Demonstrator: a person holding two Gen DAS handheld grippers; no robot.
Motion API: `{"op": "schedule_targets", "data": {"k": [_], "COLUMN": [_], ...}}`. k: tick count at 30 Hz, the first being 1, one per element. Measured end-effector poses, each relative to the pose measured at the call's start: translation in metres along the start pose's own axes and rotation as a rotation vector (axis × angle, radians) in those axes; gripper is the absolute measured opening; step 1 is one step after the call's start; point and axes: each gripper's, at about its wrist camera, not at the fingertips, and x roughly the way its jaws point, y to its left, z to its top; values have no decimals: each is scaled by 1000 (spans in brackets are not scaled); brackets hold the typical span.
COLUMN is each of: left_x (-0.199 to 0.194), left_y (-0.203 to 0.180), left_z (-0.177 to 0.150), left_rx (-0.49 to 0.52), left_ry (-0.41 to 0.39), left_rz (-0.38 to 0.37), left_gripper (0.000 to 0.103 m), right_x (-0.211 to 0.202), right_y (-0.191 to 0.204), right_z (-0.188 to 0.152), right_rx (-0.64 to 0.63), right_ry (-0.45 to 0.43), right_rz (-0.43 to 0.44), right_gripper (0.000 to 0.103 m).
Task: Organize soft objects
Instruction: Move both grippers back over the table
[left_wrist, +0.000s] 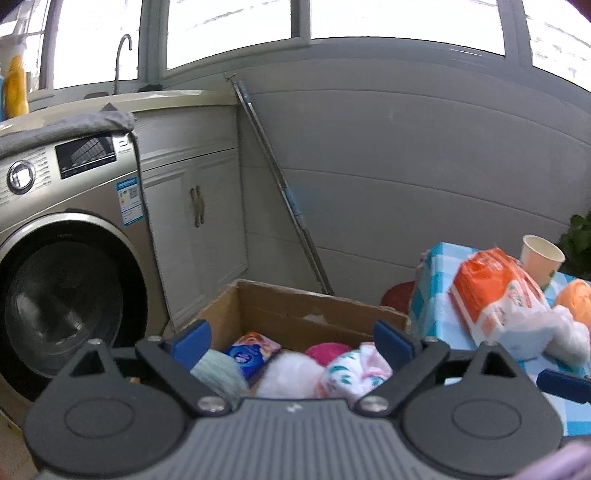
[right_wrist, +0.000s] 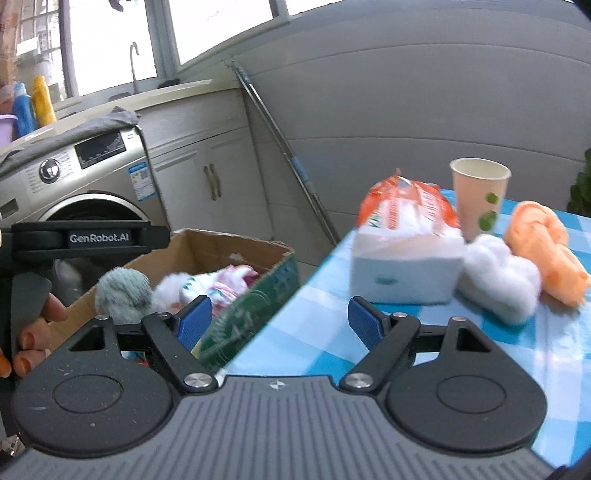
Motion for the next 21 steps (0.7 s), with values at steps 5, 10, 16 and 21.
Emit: {"op": "schedule_targets", "data": {"k": [5,10,16,21], "left_x": [-6,-11,-19,-26], "left_y": [-15,-28,-45,-61], "left_z": [-3,-8,-11,-16], "left_rx": [44,81,105,128], "left_ry": [-7,-5,-8,-8], "left_rz": [-9,-21,-45,-72], "left_gripper": [97,97,98,98], "right_x": [-11,-19,-31,-45], "right_y": [-9,-19,-30,-40], "right_z": [-7,-12,-20,-26], "right_rx": [11,26,42,62], "right_ry": [-8,-3,-6,-13], "right_rz": [-33,-67,-101,-127], "right_gripper": [101,102,103,103]}}
